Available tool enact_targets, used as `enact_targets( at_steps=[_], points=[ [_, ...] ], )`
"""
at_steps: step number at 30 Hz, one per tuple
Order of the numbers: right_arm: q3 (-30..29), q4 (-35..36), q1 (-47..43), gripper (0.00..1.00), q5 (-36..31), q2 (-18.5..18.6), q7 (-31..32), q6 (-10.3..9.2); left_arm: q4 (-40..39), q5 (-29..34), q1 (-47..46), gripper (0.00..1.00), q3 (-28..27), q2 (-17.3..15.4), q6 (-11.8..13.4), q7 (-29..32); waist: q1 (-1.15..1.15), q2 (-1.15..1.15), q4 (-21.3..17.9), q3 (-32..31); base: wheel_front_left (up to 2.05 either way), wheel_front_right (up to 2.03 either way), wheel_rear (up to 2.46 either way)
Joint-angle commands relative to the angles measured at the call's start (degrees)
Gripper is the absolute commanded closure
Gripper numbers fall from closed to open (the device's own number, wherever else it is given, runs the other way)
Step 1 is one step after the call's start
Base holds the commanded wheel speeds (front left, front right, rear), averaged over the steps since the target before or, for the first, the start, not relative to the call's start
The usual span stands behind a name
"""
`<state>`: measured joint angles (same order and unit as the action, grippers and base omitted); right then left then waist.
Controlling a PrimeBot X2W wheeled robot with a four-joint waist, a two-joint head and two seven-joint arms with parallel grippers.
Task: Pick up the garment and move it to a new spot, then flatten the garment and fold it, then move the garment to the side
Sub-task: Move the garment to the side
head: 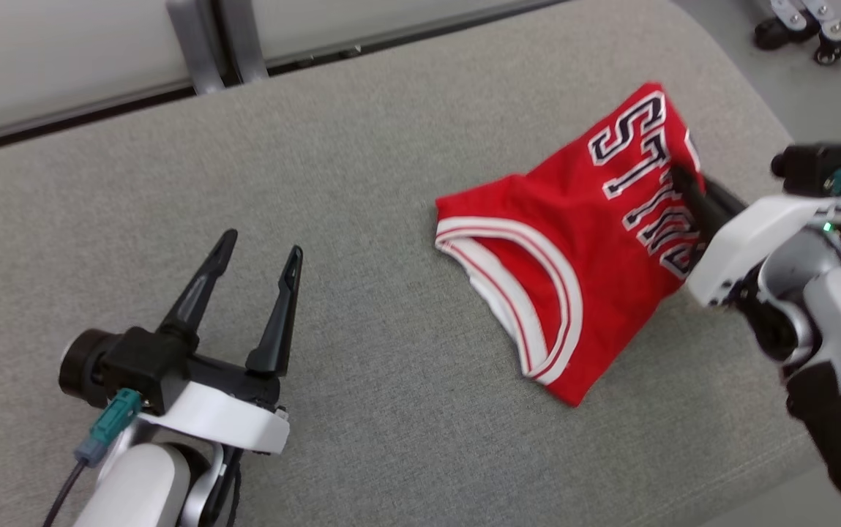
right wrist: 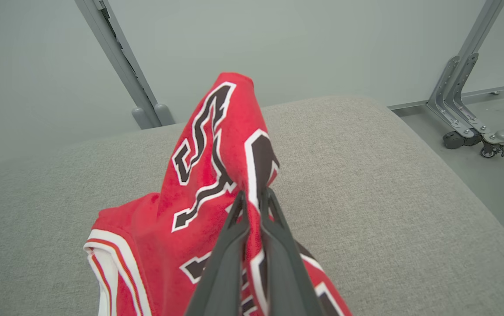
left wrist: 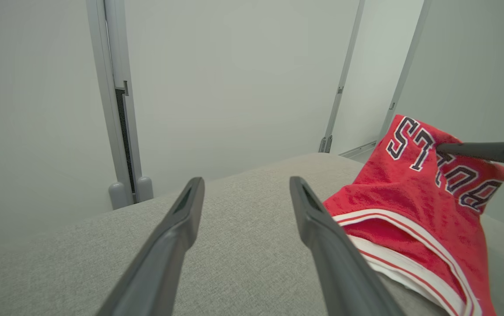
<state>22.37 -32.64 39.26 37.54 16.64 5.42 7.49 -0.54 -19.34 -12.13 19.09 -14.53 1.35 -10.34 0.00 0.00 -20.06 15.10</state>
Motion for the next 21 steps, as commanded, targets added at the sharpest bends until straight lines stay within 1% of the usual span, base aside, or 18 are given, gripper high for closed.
enact_targets(
  at_steps=[1,6,10,16,21],
  points=[
    [-0.10,-0.49,1.40,1.00,0.50,0.57,-0.53,0.02,-0.39,0.44,-1.16,0.00,-0.39,-0.69,0.13,0.37,0.00,0.00,-1.25,3.33,0.00,0.00,0.00],
    [-1.47,-6.79,8.56,1.00,-0.20,3.63,-2.37,0.01,-2.25,1.42,-3.95,0.00,0.14,-2.06,-0.46,2.35,0.00,0.00,-0.31,8.83,0.00,0.00,0.00],
    [-4.36,-12.81,12.87,1.00,-2.65,4.77,-4.53,0.01,-3.52,2.06,-5.46,0.00,0.29,-2.79,-0.45,3.71,0.00,0.00,0.50,11.69,0.00,0.00,0.00],
    [-8.41,-21.26,17.37,1.00,-8.21,4.51,-6.76,0.01,-4.60,2.30,-6.52,0.00,0.14,-3.79,-0.36,4.68,0.00,0.00,1.22,13.95,0.00,0.00,0.00],
    [-12.34,-27.55,20.11,1.00,-12.92,4.18,-9.25,0.01,-4.72,2.23,-6.47,0.00,0.32,-3.92,-0.07,4.75,0.00,0.00,1.79,14.33,0.00,0.00,0.00]
  ],
)
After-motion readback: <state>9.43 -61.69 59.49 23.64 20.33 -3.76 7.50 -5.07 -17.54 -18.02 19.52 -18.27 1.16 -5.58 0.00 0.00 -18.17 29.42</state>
